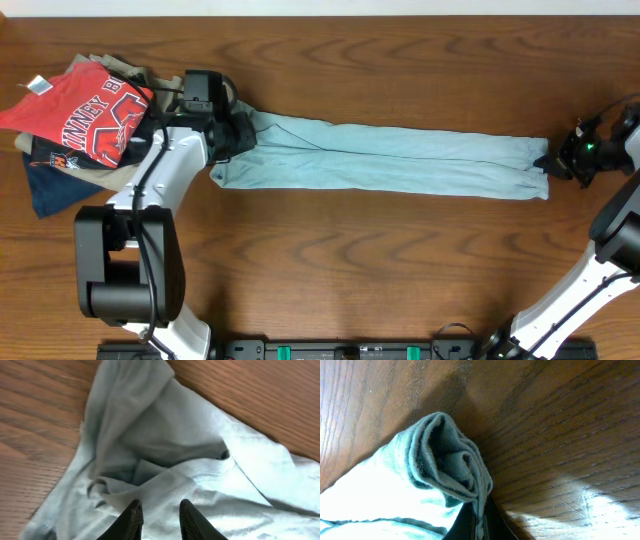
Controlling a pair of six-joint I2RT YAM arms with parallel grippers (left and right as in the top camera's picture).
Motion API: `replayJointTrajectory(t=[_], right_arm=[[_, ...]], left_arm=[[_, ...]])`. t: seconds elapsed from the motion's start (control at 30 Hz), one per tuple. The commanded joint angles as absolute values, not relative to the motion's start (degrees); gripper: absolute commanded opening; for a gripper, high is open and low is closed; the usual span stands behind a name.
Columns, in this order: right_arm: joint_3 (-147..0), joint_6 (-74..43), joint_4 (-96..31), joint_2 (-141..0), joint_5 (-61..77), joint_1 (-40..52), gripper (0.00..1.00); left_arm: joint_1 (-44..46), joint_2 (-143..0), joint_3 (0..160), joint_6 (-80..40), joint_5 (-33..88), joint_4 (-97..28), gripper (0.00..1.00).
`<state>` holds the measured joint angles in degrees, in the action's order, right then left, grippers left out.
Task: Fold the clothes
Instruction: 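Hold both ends and stretch the shirt strip taut between grippers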
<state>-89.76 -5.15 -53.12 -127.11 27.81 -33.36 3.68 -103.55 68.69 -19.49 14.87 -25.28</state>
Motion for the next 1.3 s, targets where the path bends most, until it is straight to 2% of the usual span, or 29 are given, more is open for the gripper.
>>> replayJointTrajectory(t=[0.0,0.23,0.37,0.4,0.57,0.63,0.77,1.0,1.27], right_arm=[[-89.3,-4.0,-53.5,-128.0,24.9,-34.1,0.01],[-89.3,-4.0,-53.9,-128.0,24.8,-34.1,0.01],[-89.3,-3.5,-53.8,-128.0,24.9,-34.1,0.01],[-89.3,-3.1,-53.8,-128.0,24.9,-34.1,0.01],[-89.3,0.0,-53.8,-128.0,24.8,-34.1,0.01],[-89.3,1.0,-53.7,-128.0,24.5,-34.1,0.01],[-89.3,4.1,-53.6,-128.0,24.4,-34.1,0.01],[-89.3,10.1,-54.3,-127.9,23.6,-34.1,0.01],[-94.7,6.5,-55.8,-126.3,16.3,-36.6,0.01]], left_arm=[[3.7,-106.5,67.8,-19.5,15.6,-25.2,0.26],[3.7,-113.6,67.7,-19.5,15.7,-27.5,0.25],[3.6,-112.6,68.0,-19.4,15.7,-28.0,0.26],[3.6,-111.9,68.2,-19.4,15.7,-28.0,0.30],[3.6,-105.5,69.5,-19.5,15.7,-28.0,0.72],[3.6,-102.6,69.6,-19.5,15.6,-27.9,0.76],[3.6,-99.0,69.6,-19.5,15.6,-28.1,0.80],[3.6,-98.6,69.6,-19.5,15.6,-30.3,0.82],[3.6,-98.6,69.6,-19.5,15.6,-32.4,0.82]])
